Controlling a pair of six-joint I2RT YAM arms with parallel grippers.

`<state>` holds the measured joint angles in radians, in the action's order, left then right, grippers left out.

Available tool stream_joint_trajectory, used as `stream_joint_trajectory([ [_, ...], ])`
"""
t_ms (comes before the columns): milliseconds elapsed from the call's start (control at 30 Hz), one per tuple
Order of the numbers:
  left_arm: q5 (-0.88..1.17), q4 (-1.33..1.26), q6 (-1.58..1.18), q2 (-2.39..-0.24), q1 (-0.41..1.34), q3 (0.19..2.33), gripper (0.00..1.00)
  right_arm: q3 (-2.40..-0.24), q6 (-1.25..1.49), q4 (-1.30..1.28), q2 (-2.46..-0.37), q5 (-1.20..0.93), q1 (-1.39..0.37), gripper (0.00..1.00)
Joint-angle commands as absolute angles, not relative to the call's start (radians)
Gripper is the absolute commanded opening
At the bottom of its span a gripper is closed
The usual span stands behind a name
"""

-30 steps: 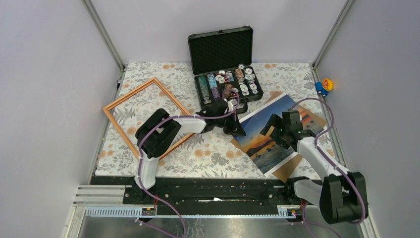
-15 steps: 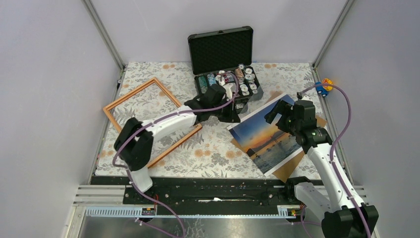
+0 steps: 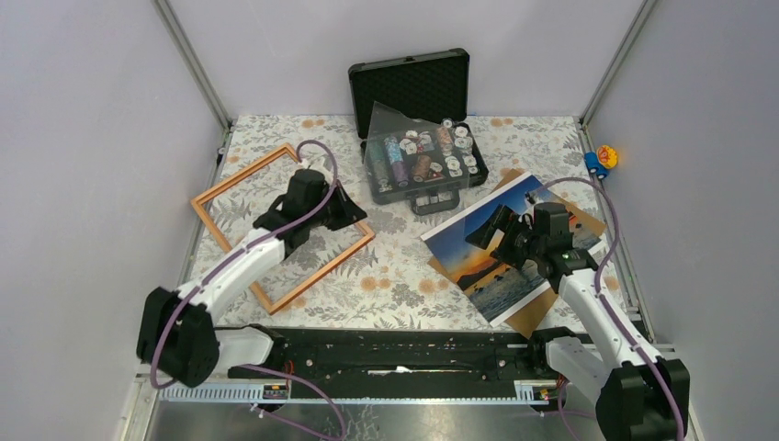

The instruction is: Put the photo into the frame

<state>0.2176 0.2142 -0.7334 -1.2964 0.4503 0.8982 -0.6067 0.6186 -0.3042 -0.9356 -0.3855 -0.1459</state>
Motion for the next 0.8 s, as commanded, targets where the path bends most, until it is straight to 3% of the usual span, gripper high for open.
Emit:
stream_joint_trajectory([
  [0, 0.152, 0.125, -0.778, -1.152, 0.444, 0.825, 0.0, -0.521, 0.702, -0.074, -0.983, -0.496, -0.147, 1.0],
  [500, 0.095, 0.079, -0.826, -1.082, 0.396, 0.651, 0.0, -0.57, 0.717, 0.448, -1.521, -0.691, -0.133, 0.93],
  [767, 0.076, 0.024, -0.881, -1.033, 0.389, 0.566, 0.0, -0.525, 0.941, 0.918, -1.773, -0.839, -0.12, 0.85],
])
